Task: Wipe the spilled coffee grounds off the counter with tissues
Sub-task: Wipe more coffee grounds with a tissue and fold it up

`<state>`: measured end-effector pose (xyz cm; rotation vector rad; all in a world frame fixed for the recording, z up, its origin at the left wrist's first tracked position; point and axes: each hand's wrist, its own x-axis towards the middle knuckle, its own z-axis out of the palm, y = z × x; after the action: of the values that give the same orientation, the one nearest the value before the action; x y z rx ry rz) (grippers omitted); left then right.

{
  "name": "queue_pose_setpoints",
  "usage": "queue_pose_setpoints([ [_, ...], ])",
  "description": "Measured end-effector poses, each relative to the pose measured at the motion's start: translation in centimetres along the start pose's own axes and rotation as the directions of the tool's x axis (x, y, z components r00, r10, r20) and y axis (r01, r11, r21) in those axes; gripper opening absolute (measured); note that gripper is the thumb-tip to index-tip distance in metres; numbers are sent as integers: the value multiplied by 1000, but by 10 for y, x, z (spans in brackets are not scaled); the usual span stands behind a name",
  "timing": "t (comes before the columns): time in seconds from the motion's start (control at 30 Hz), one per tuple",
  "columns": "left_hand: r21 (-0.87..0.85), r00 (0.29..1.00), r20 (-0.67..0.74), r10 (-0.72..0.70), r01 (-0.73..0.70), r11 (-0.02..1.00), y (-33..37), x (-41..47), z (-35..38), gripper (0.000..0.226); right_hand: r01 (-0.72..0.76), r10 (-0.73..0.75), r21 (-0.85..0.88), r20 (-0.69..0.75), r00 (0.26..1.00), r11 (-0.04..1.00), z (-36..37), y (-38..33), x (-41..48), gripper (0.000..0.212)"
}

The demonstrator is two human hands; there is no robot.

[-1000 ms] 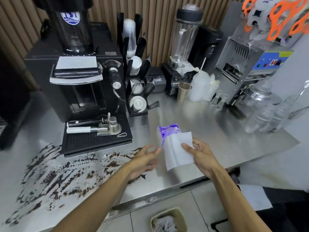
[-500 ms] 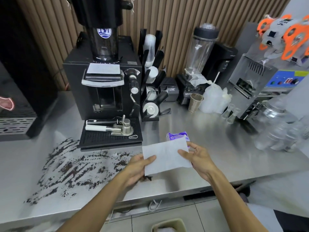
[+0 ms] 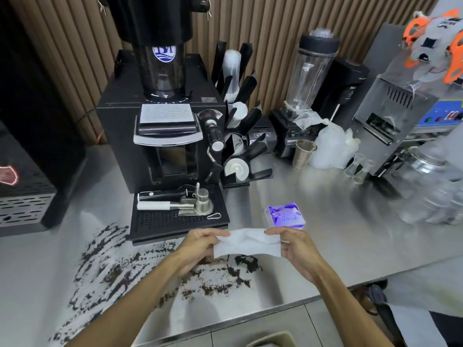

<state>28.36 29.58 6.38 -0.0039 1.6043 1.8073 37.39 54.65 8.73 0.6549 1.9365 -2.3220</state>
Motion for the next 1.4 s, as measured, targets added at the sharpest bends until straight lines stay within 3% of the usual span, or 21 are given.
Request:
queue_pose_setpoints([
  [0.07,16,999,33,19,-20,1000,4,7,-12,18,-34,33,51,11,999,998,8,0,6,35],
  [0.13,15,998,57,30,-31,999,11,10,-21,28,-6,6,18,2,1000,1000,15,4,14,24],
  [0.2,161,997,36,66,-71,984,17,13,-28,26,37,-38,-33,-14,999,999,21,11,21,18],
  [0.3,359,989,-6,150,-137,923,22,21,-41,22,56,-56,-3,-48,997,998,32,15,27,27],
  [0.43,208,994,20,111,-113,972,23,26,-53,37,49,-46,51,-69,997,997,41,21,32,40],
  [0.57,318,997,-10,78,-71,945,23,27,-59,21,39,-32,51,-133,991,998,44,30,34,17],
  [0.77,285,1000,13,25,-28,958,19,28,-59,16,-31,45,99,-143,989,995,46,25,27,15],
  [0.87,307,998,38,58,-67,949,21,29,-54,16,4,-14,-98,-105,994,995,41,25,26,18],
  [0.97,567,979,34,202,-186,803,15,35,-46,13,55,-126,-453,-128,984,890,39,32,31,15],
  [1.07,768,931,116,346,-305,563,3,42,-39,20,161,-268,-688,-50,962,707,33,49,45,22],
  [1.2,908,900,262,349,-352,226,-10,54,-29,28,257,-354,-790,55,934,556,31,57,60,15],
  [1.27,934,895,286,343,-340,107,-11,60,-26,27,313,-409,-814,102,907,489,30,56,71,13],
  [1.4,956,899,263,350,-292,32,-18,70,-22,23,357,-371,-872,226,901,336,24,54,98,20],
])
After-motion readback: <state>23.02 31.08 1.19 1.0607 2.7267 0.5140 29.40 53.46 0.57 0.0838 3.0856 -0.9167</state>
